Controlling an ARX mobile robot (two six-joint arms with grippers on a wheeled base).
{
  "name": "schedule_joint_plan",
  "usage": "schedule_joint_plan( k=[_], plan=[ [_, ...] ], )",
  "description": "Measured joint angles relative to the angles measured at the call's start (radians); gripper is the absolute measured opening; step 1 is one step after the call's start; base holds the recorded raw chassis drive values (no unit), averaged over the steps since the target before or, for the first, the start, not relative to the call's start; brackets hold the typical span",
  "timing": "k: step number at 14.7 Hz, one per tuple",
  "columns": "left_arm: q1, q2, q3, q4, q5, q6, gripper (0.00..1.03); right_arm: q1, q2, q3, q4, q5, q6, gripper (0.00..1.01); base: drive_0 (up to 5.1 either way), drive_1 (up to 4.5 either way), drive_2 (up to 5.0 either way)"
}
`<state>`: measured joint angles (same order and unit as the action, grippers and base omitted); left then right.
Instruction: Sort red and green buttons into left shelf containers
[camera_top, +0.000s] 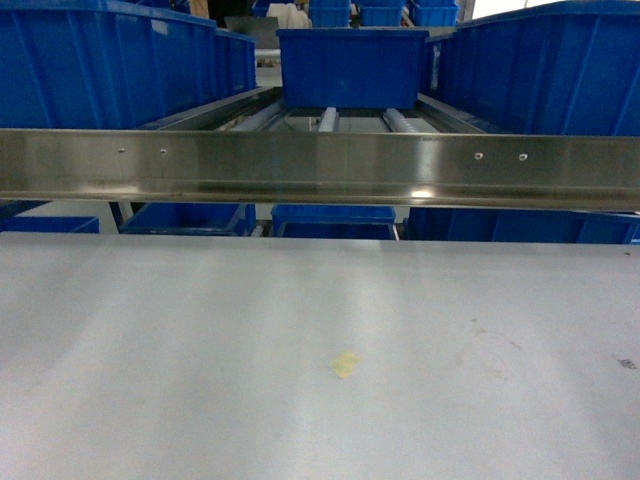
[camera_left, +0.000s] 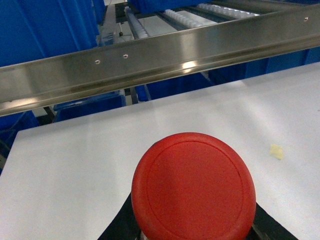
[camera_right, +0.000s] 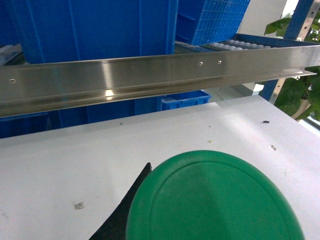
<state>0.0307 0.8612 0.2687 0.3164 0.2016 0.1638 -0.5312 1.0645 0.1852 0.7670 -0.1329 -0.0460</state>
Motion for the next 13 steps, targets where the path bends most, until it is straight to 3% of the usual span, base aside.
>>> schedule_joint_plan(
  k=[13],
  plan=[
    [0.002,0.000,0.000,-0.001,0.000,0.000,0.24,0.000,0.000,0.000,-0.002,-0.002,0.000,0.26,-5.0,2.43,2.4]
  ],
)
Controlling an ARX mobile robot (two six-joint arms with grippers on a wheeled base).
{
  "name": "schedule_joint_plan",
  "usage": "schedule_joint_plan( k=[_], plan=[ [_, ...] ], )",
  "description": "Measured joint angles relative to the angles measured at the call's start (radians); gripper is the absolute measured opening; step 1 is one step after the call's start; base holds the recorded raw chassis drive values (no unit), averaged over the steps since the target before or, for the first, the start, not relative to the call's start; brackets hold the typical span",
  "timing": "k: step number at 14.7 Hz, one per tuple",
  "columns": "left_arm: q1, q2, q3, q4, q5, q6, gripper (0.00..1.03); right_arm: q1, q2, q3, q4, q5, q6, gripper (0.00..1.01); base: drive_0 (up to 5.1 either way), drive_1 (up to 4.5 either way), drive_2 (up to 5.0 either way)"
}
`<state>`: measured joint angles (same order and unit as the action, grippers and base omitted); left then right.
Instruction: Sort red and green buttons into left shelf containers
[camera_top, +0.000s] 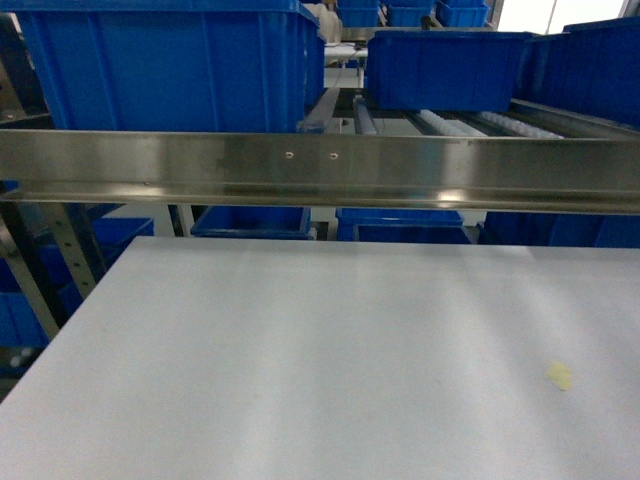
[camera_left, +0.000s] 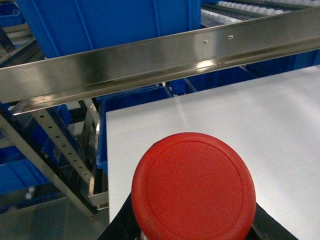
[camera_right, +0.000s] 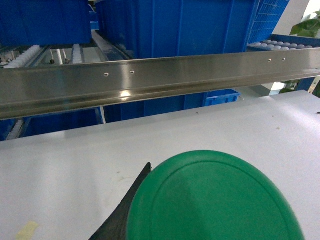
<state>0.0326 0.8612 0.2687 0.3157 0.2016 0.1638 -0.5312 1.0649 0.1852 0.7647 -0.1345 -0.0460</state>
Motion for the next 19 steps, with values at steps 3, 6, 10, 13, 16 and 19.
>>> schedule_joint_plan(
  k=[3,6,10,13,16,19],
  plan=[
    [0.000,0.000,0.000,0.001,0.000,0.000,0.24,0.000,0.000,0.000,0.000,0.000,0.000,0.26,-5.0,2.41,2.4],
    [0.000,0.000,0.000,0.000,0.000,0.000,0.24,0.000,0.000,0.000,0.000,0.000,0.000,0.26,-4.9,2.51,2.5],
    [0.000,0.000,0.000,0.000,0.000,0.000,0.24,0.000,0.000,0.000,0.001,0.000,0.000,0.26,-5.0,2.45,2.5],
    [0.000,0.000,0.000,0.000,0.000,0.000,0.24,0.000,0.000,0.000,0.001,-0.001,0.000,0.26,-5.0,2.46,2.5],
    [0.000,0.000,0.000,0.000,0.000,0.000,0.24,0.000,0.000,0.000,0.003,-0.001,0.000,0.26,-5.0,2.44,2.4],
    [0.000,0.000,0.000,0.000,0.000,0.000,0.24,0.000,0.000,0.000,0.001,-0.001,0.000,0.26,-5.0,2.42,2.4]
  ],
)
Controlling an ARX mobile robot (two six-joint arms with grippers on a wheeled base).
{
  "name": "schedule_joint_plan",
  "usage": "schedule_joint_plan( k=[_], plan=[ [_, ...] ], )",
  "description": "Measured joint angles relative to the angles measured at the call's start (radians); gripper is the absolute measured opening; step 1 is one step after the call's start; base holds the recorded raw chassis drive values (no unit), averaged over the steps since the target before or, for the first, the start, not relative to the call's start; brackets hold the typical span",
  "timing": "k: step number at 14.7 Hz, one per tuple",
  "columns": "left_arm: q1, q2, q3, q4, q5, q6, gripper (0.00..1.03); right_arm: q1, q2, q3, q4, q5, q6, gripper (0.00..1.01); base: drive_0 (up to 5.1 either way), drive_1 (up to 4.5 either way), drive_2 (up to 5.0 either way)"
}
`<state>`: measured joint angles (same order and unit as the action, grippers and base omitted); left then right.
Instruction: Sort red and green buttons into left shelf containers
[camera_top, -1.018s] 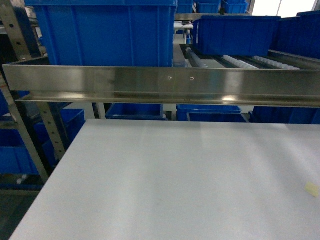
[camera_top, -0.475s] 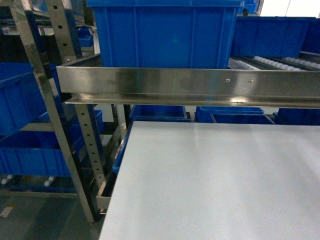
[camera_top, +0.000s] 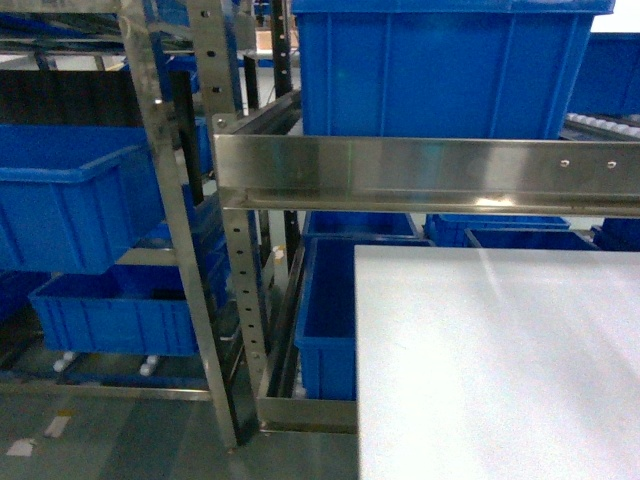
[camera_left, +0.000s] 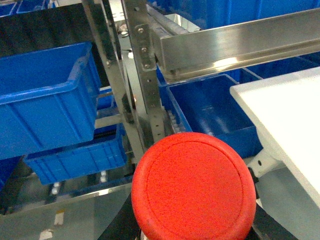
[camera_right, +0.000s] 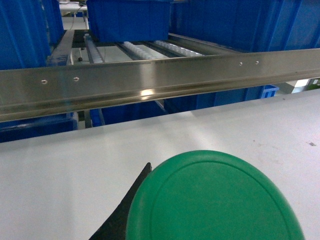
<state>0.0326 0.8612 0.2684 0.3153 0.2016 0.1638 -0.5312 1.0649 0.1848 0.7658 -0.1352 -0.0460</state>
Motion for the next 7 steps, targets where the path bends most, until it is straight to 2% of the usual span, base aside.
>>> schedule_joint_plan(
  k=[7],
  plan=[
    [0.000,0.000,0.000,0.000,0.000,0.000,0.24,0.000,0.000,0.000,-0.001,0.000,0.000,0.26,-5.0,2.44,2.4]
  ],
)
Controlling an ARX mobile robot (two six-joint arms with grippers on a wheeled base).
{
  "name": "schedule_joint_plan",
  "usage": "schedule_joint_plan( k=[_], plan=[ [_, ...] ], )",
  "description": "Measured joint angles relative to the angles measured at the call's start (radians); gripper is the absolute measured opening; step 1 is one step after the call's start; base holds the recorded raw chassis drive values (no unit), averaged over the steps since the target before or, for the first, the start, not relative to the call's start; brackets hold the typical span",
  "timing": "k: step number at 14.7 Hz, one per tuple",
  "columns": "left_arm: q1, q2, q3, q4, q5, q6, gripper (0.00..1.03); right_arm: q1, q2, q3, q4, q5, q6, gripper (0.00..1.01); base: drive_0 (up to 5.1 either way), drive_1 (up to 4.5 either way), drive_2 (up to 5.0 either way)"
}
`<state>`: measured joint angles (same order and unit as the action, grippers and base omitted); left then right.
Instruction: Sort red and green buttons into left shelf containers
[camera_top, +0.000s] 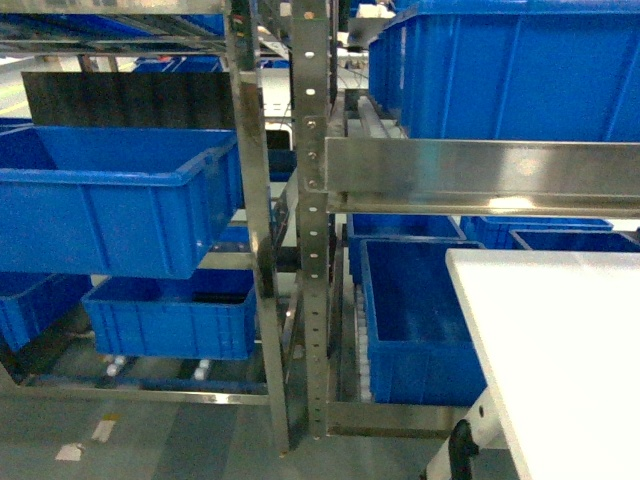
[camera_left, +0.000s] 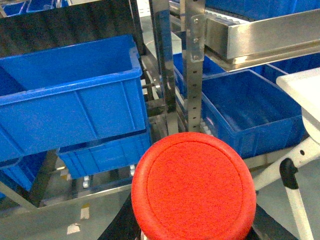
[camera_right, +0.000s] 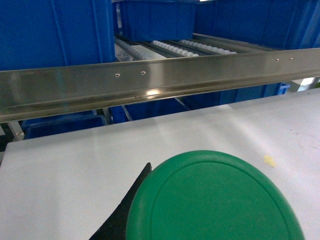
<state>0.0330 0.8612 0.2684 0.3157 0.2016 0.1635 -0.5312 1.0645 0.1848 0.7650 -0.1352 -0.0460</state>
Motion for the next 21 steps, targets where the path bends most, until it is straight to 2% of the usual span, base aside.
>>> schedule_joint_plan(
  k=[21],
  plan=[
    [0.001,0.000,0.000,0.000,-0.002,0.000,0.24,0.000,0.000,-0.001,-0.003,0.000,0.000,0.26,-4.9,2.51,2.5]
  ],
)
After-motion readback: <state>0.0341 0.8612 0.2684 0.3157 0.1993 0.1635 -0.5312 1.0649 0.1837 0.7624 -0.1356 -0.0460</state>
